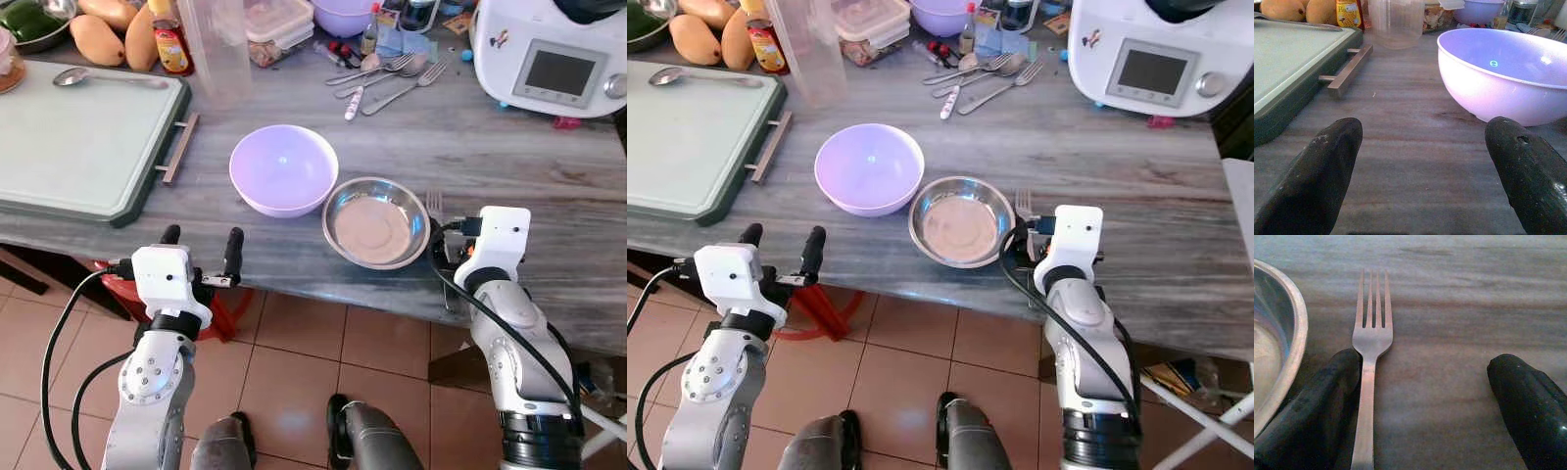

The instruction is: Setting the table

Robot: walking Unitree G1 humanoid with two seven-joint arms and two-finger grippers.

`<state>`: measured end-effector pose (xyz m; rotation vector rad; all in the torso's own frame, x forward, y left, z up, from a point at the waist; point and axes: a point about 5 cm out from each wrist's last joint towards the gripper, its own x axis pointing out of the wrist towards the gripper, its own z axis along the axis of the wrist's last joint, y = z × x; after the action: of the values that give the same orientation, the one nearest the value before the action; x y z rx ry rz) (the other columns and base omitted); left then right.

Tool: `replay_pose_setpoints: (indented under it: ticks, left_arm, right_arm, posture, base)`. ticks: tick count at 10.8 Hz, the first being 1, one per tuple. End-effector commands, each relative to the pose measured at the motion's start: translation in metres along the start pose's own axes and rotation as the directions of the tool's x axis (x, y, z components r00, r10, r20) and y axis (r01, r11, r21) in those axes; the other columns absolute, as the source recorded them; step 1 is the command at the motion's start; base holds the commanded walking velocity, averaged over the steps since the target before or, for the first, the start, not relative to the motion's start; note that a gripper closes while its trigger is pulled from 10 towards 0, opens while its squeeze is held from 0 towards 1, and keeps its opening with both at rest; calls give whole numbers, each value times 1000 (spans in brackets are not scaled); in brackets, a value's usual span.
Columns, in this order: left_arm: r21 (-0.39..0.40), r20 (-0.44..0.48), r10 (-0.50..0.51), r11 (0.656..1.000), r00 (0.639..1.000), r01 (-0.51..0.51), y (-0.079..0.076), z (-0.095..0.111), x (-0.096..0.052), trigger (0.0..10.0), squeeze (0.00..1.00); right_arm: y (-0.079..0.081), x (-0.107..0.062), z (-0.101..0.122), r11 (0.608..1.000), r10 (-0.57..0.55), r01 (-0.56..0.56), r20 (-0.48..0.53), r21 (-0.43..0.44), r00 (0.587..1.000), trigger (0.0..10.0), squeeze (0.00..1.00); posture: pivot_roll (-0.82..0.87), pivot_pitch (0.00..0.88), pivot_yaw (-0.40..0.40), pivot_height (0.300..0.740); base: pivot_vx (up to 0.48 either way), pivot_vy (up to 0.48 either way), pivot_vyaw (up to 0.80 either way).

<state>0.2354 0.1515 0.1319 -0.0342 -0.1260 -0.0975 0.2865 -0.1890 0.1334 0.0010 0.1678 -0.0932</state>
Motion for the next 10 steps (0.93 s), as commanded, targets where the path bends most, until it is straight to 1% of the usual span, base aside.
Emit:
replay_pose_setpoints:
  ticks: [1, 4, 7, 9, 10]
  left_arm:
    - [-4, -21, -11, 1000, 1000, 11, -1, -3, -3, 10000, 0]
    - [-5, -22, -12, 1000, 1000, 11, -2, -4, -3, 10000, 0]
    - [-8, -23, -16, 1000, 1000, 16, -3, -4, -3, 10000, 0]
    - [-10, -22, -16, 1000, 1000, 16, -3, -5, -3, 10000, 0]
    - [-10, -22, -17, 1000, 1000, 16, -3, -5, -3, 10000, 0]
  right_arm:
    - [-2, -4, -2, 1000, 0, 0, -5, -8, 1000, 10000, 0]
    - [-5, -10, -1, 1000, -13, 13, 4, -6, 1000, 10000, 0]
    - [-9, -14, 6, 999, -32, 33, 60, -19, 998, 10000, 0]
    - [-7, -13, 13, 1000, -21, 22, 104, -8, 994, 10000, 0]
    - [-7, -14, 14, 1000, -20, 22, 115, -19, 993, 10000, 0]
  posture:
    - [-31, 238, -26, 740]
    - [-34, 240, -28, 740]
    - [-38, 240, -27, 740]
    - [-38, 240, -27, 740]
    - [-38, 240, -27, 740]
  base:
    - [0, 0, 0]
    - [0, 0, 0]
    - [0, 0, 0]
    - [0, 0, 0]
    - [0, 0, 0]
